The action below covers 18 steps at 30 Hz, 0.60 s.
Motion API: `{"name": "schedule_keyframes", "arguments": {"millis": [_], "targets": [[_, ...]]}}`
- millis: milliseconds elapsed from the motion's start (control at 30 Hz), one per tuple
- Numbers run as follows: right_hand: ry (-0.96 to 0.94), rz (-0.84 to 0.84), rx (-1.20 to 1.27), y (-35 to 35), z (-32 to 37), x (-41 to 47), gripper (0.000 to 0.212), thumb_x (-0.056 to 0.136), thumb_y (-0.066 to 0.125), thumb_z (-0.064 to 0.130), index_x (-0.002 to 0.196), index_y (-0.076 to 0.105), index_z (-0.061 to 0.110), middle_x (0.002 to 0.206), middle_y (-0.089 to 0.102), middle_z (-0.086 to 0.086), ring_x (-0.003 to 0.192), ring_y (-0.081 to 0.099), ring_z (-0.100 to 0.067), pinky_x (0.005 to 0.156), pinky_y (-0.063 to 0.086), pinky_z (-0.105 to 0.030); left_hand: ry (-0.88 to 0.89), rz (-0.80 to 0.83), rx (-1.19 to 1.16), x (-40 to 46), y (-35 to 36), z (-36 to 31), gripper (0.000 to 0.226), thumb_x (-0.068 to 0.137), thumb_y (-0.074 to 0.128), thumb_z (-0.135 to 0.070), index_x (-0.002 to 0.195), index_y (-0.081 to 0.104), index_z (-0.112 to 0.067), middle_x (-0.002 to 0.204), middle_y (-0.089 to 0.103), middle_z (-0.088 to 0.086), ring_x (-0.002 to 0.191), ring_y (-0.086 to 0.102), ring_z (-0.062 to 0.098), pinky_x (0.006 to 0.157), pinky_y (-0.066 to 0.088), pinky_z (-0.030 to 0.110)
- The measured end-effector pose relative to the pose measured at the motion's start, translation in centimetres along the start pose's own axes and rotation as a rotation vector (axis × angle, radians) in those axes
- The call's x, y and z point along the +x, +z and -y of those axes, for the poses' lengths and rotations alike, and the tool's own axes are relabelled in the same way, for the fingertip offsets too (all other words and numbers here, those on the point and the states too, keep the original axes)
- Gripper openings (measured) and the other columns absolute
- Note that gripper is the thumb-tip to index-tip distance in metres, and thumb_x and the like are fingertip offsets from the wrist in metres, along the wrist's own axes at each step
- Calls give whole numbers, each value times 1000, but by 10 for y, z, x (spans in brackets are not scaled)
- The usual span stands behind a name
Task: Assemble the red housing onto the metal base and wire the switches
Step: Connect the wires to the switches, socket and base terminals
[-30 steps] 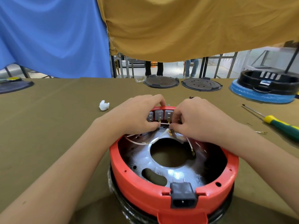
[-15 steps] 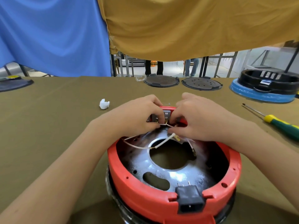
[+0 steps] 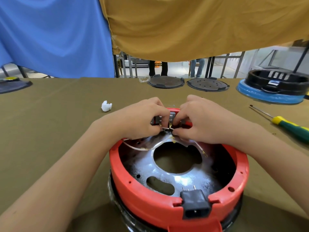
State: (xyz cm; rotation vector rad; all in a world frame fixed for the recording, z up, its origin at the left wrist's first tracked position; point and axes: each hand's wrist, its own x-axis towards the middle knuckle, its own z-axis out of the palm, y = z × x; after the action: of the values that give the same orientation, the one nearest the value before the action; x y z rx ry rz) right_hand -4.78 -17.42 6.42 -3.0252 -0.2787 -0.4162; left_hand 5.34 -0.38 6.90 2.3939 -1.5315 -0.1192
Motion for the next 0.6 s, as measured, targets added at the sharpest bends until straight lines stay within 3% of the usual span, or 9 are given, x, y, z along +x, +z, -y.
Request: {"name": "schedule_keyframes", "arguments": {"millis": [167, 267, 367, 600], "targets": [[20, 0, 58, 0, -2, 1, 22, 83, 67, 46, 89, 78, 28, 73, 66, 7, 80, 43, -2, 71, 40, -29, 7, 1, -22, 0, -1, -1, 26, 90, 67, -18, 82, 57, -41, 120, 47, -5, 101, 54, 14, 95, 44, 37], [41, -3, 100, -1, -1, 2, 18, 82, 70, 43, 88, 79, 29, 74, 69, 1, 80, 56, -17, 72, 47, -34, 12, 1, -16, -1, 0, 0, 19, 91, 68, -19, 85, 61, -36, 120, 47, -5, 103, 54, 15, 96, 44, 38], [53, 0, 107, 0, -3, 2, 15, 82, 71, 43, 90, 78, 32, 74, 69, 0, 80, 57, -19, 67, 43, -23, 11, -3, -20, -1, 0, 1, 15, 91, 68, -19, 87, 63, -33, 120, 48, -4, 103, 54, 14, 95, 43, 36], [56, 18, 125, 0, -4, 1, 14, 84, 72, 40, 94, 77, 34, 74, 68, 4, 80, 57, -16, 63, 39, -15, 5, 2, -15, -1, 0, 0, 18, 91, 68, -19, 86, 61, -34, 121, 48, -4, 102, 53, 13, 92, 41, 29]]}}
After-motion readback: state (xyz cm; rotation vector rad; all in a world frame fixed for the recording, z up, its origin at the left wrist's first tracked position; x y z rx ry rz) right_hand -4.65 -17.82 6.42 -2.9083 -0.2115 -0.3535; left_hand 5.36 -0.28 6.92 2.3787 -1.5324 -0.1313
